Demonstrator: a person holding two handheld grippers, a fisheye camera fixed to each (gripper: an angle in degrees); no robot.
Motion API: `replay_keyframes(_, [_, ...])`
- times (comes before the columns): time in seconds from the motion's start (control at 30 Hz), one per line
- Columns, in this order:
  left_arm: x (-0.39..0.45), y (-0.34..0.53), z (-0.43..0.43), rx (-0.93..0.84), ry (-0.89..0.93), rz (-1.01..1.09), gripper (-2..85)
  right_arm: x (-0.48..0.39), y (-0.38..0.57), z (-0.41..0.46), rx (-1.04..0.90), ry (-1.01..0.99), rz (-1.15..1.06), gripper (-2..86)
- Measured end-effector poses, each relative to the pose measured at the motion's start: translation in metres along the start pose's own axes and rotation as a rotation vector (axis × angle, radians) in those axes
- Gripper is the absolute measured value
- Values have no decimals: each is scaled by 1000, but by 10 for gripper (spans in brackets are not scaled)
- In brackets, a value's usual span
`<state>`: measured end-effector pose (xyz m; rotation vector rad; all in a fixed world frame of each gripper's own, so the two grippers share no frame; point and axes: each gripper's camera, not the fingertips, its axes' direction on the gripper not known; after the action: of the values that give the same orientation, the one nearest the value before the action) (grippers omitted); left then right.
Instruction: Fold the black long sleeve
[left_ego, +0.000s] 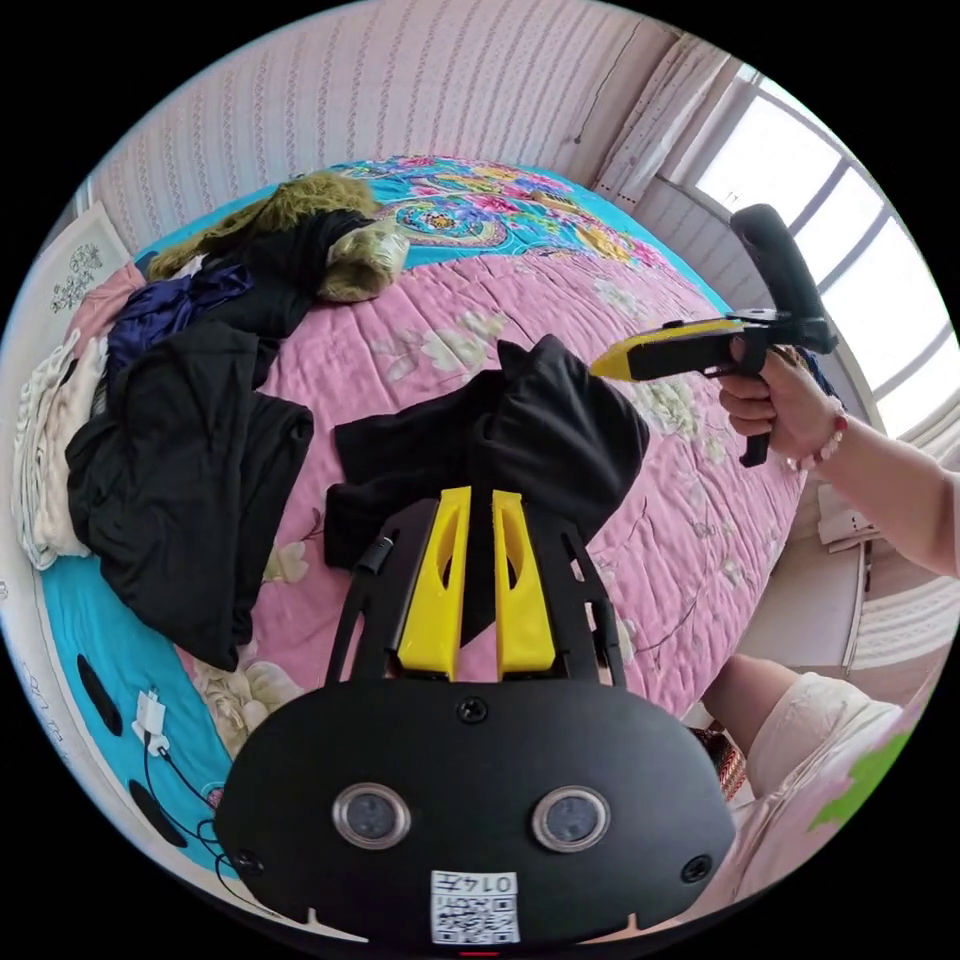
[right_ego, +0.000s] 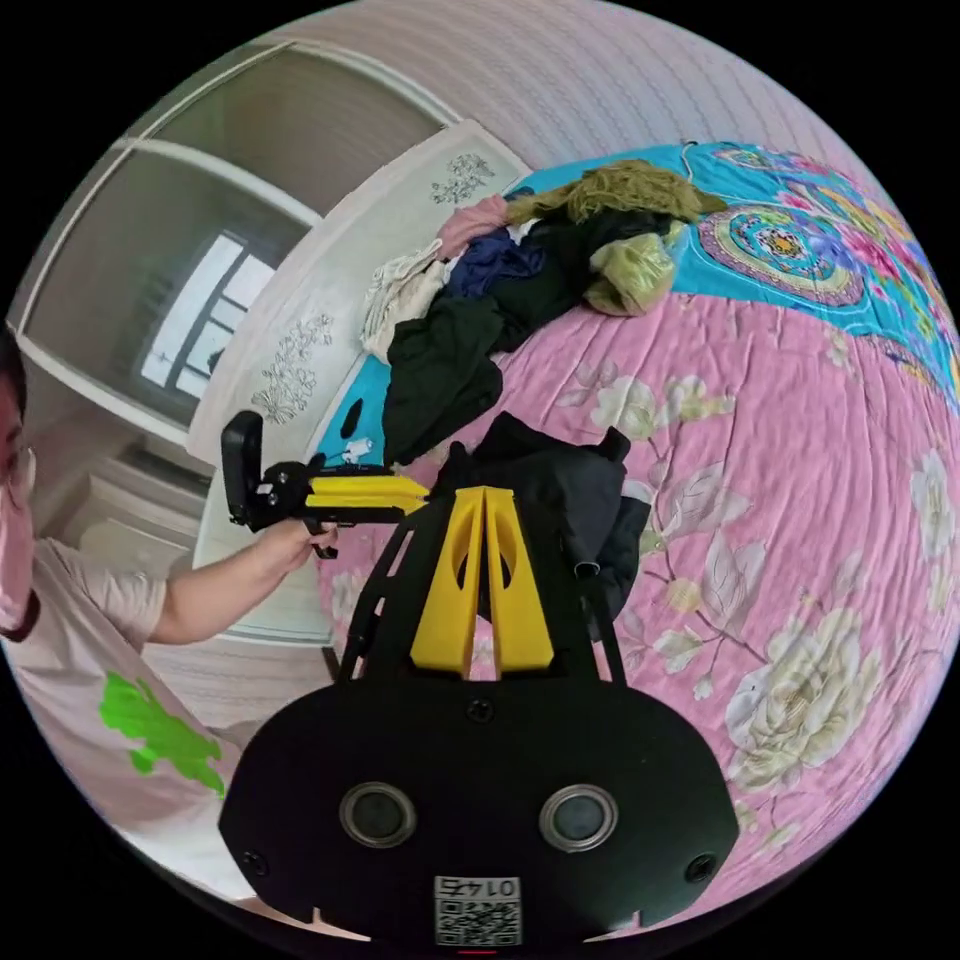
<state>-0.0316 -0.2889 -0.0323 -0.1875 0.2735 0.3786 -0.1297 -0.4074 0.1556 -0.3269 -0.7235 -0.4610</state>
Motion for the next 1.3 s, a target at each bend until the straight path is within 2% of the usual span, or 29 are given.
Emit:
replay_keyframes(0.1, [-10, -11, 22, -45, -30, -21, 44, 9, -10, 27, -42, 116, 98, -6])
replay_keyframes(0.2, [-29, -16, 37, -57, -25, -72, 54, 31, -21, 41, -55, 91, 218, -5])
replay_keyframes(0.37, [-47, -20, 60, -90, 40, -109, 57, 36, -27, 68, -118, 124, 267, -3])
replay_keyframes(0.5, [-51, -15, 35, -38, 0, -75, 58, 31, -32, 43, -31, 64, 219, 6])
replay_keyframes(0.57, [-58, -5, 20, -20, 1, -97, 60, 31, -27, 28, 2, 62, 208, 37])
replay_keyframes(0.73, [-90, 30, 1, -24, 67, -217, 73, 53, -7, 19, -58, -16, 284, 137])
replay_keyframes(0.8, [-106, 42, 7, -46, 101, -280, 76, 61, -2, 23, -72, -69, 319, 150])
replay_keyframes(1.1, [-138, 35, 50, -114, 207, -371, 82, 97, -5, 57, -143, -144, 459, 162])
replay_keyframes(1.2, [-141, 27, 62, -149, 196, -364, 91, 106, -5, 62, -160, -173, 469, 164])
replay_keyframes(1.3, [-149, 26, 54, -105, 165, -378, 98, 112, -5, 55, -143, -174, 462, 164])
